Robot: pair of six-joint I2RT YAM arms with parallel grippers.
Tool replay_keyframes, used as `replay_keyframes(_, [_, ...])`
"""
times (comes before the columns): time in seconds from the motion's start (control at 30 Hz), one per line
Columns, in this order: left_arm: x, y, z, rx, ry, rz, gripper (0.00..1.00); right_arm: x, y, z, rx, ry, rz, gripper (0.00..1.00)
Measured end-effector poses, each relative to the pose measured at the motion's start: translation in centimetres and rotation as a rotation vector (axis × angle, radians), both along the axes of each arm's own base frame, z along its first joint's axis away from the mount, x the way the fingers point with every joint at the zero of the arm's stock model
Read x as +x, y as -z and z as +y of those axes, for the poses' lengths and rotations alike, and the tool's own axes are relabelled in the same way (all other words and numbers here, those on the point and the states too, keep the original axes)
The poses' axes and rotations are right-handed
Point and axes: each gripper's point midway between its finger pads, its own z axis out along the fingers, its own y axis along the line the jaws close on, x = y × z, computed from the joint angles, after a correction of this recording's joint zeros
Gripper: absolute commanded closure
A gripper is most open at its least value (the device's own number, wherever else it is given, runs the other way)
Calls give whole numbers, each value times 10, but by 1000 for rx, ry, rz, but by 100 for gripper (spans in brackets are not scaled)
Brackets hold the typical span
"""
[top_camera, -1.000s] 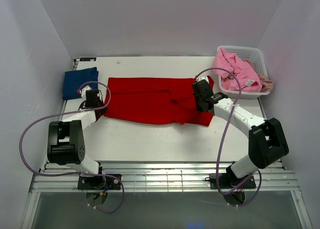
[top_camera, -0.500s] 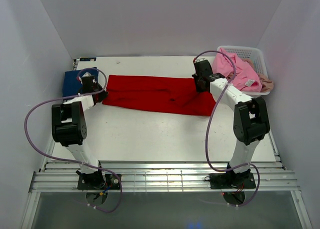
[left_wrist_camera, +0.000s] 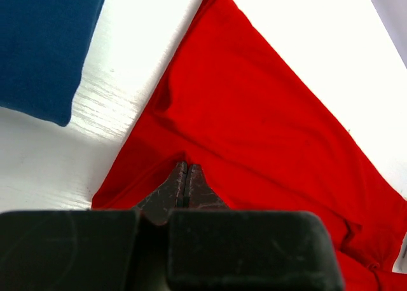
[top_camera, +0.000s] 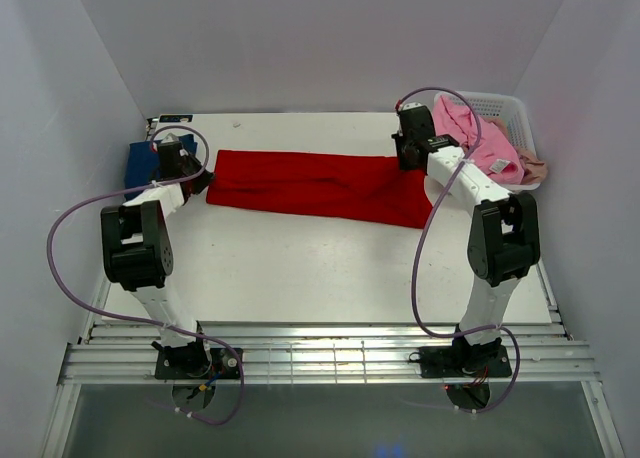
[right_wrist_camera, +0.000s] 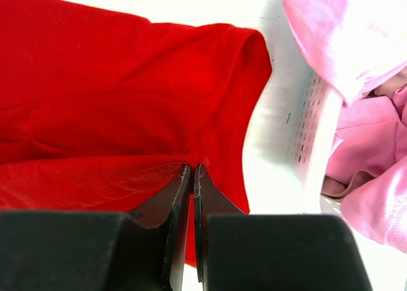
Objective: Fold and stack the t-shirts
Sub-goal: Fold the other side of the tshirt into a rectangle
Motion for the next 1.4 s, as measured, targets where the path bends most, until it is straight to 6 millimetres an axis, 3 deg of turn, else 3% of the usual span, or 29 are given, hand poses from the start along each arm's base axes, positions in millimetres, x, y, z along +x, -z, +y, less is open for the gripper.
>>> replay_keyframes(0.6, [-3, 2, 12, -44, -6, 9, 100, 4, 2, -17, -4, 31, 22, 92])
replay_keyframes(0.97, [16, 30, 10, -98, 12, 40, 100, 23, 18, -20, -28, 25, 53, 92])
replay_keyframes(1.27, [39, 16, 9, -123, 29, -10, 100, 42, 16, -21, -23, 32, 37, 92])
replay_keyframes(1.3, [41, 14, 9, -123, 32, -18, 93, 44, 16, -21, -23, 32, 34, 89])
replay_keyframes(1.33, [45, 11, 8, -125, 37, -26, 80, 47, 16, -21, -25, 32, 32, 79])
replay_keyframes(1.37, [49, 9, 9, -126, 41, -36, 67, 50, 17, -21, -25, 33, 29, 61])
replay_keyframes(1.4, [51, 7, 8, -123, 47, -42, 43, 53, 18, -22, -24, 36, 28, 58])
